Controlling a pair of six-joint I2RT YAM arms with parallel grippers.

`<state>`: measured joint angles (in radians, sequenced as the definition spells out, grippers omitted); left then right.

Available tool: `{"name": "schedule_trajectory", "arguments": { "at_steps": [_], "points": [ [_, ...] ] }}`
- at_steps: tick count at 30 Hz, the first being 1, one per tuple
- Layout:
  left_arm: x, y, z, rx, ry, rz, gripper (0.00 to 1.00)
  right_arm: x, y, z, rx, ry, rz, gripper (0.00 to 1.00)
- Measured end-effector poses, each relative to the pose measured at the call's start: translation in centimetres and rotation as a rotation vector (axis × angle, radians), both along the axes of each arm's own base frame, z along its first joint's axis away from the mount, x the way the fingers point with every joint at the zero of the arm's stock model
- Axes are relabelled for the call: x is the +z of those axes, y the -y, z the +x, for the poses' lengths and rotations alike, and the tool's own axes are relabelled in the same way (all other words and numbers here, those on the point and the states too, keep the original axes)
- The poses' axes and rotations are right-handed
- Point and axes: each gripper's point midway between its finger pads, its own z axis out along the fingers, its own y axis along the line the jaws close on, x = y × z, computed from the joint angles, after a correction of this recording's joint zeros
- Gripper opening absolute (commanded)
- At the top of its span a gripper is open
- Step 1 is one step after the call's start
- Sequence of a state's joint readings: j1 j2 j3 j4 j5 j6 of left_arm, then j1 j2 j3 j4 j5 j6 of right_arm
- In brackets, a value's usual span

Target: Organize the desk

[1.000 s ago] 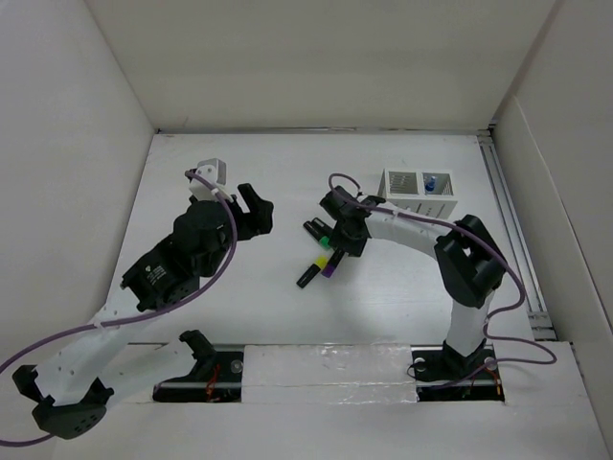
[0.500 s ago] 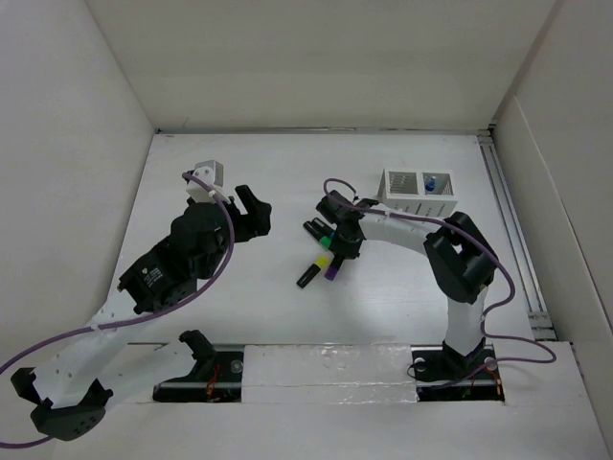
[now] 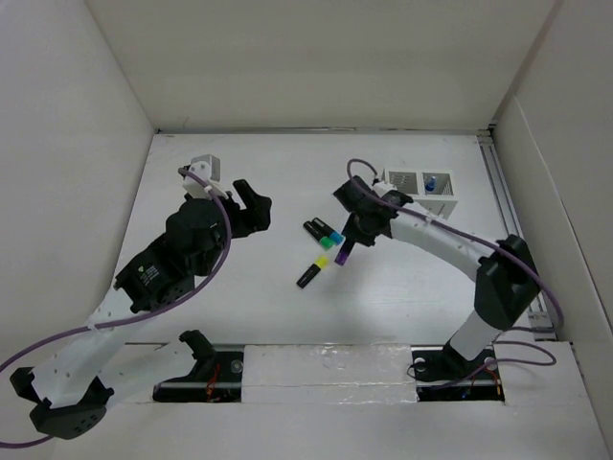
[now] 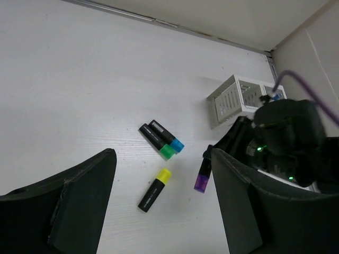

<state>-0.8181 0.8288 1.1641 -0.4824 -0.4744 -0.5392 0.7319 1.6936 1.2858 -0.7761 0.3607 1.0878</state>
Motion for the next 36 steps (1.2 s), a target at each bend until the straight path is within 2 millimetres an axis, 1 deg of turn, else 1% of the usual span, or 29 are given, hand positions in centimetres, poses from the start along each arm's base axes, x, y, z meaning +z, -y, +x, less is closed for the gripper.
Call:
{"name": "schedule_trajectory", "arguments": {
  "at_steps": [2,3,5,7,9,11,13,14,16,18,20,23,26,32,36],
  "points": [
    [0.1,0.2,0.2,-0.003,0.001,-0.001,0.69,3.4,0.5,1.0,-0.013,0.065,0.034,0.12],
    [0.1,0.5,0.3,-0.007,0.001,0.000,0.69,5.2,1.1,1.8,-0.031,0.102,0.048,0.12],
    [0.1,1.0,0.6,-0.018,0.000,0.001,0.69,9.0,3.2,4.1,-0.087,0.190,0.066,0.12],
    [-0.1,1.4,0.7,-0.030,-0.007,0.004,0.69,12.7,6.2,6.8,-0.164,0.276,0.063,0.12],
    [-0.2,1.8,0.8,-0.040,-0.010,0.004,0.69,15.7,9.9,9.3,-0.251,0.350,0.038,0.12],
    [-0.3,2.0,0.8,-0.049,-0.013,0.004,0.69,18.0,13.7,11.3,-0.336,0.401,-0.004,0.12],
    [-0.2,2.1,0.8,-0.053,-0.010,0.001,0.69,19.3,17.2,12.9,-0.416,0.427,-0.059,0.12],
    [-0.2,2.1,0.7,-0.055,-0.009,-0.001,0.69,19.5,18.7,13.6,-0.448,0.427,-0.090,0.12],
    [0.0,2.0,0.7,-0.055,-0.005,-0.005,0.69,19.1,20.8,14.6,-0.488,0.416,-0.155,0.12],
    [0.2,1.8,0.5,-0.055,0.001,-0.011,0.69,18.0,21.7,15.2,-0.496,0.382,-0.216,0.12],
    [0.5,1.7,0.4,-0.055,0.008,-0.018,0.69,16.5,22.1,15.5,-0.488,0.343,-0.267,0.12],
    [0.8,1.5,0.3,-0.052,0.016,-0.025,0.69,14.5,21.9,15.5,-0.462,0.288,-0.338,0.12],
    [0.9,1.4,0.3,-0.050,0.022,-0.027,0.70,13.3,20.8,15.5,-0.426,0.261,-0.380,0.12],
    [1.1,1.5,0.4,-0.050,0.030,-0.027,0.70,12.0,19.0,15.6,-0.381,0.243,-0.424,0.12],
    [1.2,1.5,0.4,-0.050,0.034,-0.031,0.70,11.3,18.5,15.7,-0.371,0.236,-0.453,0.11]
  ]
}}
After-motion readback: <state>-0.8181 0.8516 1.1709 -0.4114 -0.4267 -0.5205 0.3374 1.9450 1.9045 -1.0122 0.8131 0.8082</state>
